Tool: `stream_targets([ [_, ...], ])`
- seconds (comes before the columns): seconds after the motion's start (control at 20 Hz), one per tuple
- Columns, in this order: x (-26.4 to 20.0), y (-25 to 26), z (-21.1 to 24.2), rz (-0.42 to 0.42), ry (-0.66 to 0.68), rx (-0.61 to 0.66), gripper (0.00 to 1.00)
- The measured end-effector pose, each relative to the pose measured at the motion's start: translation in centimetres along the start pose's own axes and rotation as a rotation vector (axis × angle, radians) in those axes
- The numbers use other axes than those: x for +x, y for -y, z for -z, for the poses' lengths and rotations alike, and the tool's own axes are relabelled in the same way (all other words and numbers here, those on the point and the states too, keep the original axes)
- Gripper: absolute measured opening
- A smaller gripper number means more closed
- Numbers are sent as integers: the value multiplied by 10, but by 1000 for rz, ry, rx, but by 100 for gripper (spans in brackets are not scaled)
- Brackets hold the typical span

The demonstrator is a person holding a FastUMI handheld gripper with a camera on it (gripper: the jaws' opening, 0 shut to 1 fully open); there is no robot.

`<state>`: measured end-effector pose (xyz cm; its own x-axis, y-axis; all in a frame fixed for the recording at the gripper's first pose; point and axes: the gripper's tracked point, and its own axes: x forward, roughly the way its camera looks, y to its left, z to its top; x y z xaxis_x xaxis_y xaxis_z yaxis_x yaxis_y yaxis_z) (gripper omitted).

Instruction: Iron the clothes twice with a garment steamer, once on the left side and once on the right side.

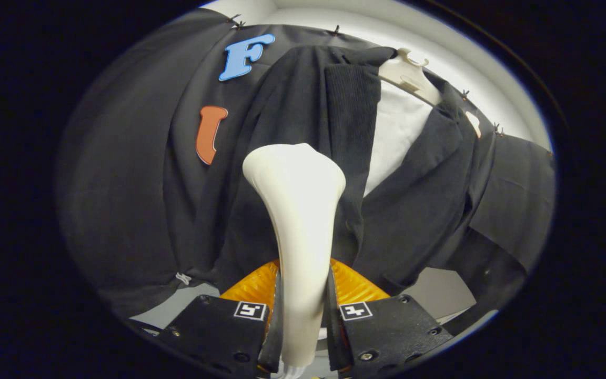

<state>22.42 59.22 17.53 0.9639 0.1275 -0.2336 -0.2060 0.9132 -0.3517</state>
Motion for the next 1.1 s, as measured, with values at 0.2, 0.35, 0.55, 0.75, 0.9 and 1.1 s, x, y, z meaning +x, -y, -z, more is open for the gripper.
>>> stream_targets([
  [0.2,10,-7,39,-11,-72,14,37],
  [0.35,15,-10,65,-16,-118,9,37],
  [0.55,21,-16,97,-27,-160,-6,37],
  [0.75,22,-27,132,-42,-195,-24,37],
  [0.9,30,-31,156,-51,-222,-36,37],
  [1.1,38,-41,198,-71,-274,-53,37],
])
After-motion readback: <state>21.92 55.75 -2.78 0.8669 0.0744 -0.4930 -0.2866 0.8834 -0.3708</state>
